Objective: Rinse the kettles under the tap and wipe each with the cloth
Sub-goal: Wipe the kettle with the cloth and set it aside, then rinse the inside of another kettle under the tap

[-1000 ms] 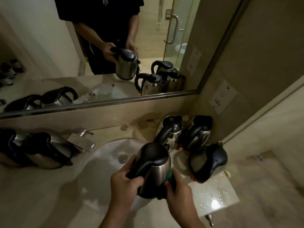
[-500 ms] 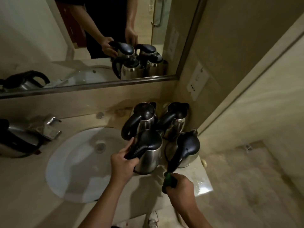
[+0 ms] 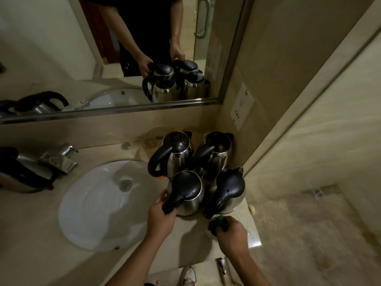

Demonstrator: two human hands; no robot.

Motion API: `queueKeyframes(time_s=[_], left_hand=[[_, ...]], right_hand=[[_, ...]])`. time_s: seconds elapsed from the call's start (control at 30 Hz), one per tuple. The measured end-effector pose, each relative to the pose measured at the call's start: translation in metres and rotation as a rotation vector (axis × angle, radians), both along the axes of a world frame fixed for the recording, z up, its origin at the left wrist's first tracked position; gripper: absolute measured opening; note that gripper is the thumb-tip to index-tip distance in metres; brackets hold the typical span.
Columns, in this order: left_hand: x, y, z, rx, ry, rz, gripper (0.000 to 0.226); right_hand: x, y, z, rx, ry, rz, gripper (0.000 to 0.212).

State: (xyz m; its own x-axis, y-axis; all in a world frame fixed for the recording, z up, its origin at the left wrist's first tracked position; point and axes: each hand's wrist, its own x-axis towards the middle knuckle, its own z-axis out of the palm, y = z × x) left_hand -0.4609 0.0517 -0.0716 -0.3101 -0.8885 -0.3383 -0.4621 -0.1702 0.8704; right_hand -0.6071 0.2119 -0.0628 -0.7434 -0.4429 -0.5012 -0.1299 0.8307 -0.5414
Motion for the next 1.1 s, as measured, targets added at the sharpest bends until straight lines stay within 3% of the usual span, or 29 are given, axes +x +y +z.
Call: queueKeyframes(time_s=[0.2, 0.3, 0.43, 0.53, 0.63, 0.77, 0.83, 0.93, 1.1], left_hand=[[0.01, -0.007, 0.004, 0.097, -0.186, -0.131, 0.041], [0.029, -0.004, 0.014, 0.169, -0.126, -0.089, 0.043], [0.076, -0.007, 0.036, 0.303, 0.118, 0.152, 0.034], [0.12, -0.023, 0.056, 0.374, 0.268, 0.333, 0.017], [0.165, -0.05, 0.072, 0.315, 0.32, 0.468, 0.016], [0.214, -0.106, 0.081, 0.234, 0.325, 0.614, 0.029], [0.236, -0.144, 0.08, 0.177, 0.248, 0.738, 0.034], [0.261, -0.205, 0.08, 0.134, 0.229, 0.887, 0.021], [0.278, -0.281, 0.064, 0.096, 0.264, 0.856, 0.018]], right_hand=[[0.018, -0.04, 0.043, 0.146, -0.161, 0.19, 0.062], [0.029, -0.066, 0.083, 0.075, -0.254, 0.309, 0.055], [0.05, -0.096, 0.112, -0.086, -0.331, 0.461, 0.035], [0.077, -0.124, 0.12, -0.295, -0.581, 0.366, 0.029], [0.115, -0.161, 0.125, -0.366, -0.764, 0.299, 0.026], [0.167, -0.219, 0.123, -0.479, -0.767, 0.347, 0.06], [0.19, -0.247, 0.123, -0.494, -0.748, 0.369, 0.048], [0.219, -0.286, 0.12, -0.465, -0.722, 0.353, 0.036], [0.255, -0.331, 0.11, -0.397, -0.698, 0.303, 0.035]])
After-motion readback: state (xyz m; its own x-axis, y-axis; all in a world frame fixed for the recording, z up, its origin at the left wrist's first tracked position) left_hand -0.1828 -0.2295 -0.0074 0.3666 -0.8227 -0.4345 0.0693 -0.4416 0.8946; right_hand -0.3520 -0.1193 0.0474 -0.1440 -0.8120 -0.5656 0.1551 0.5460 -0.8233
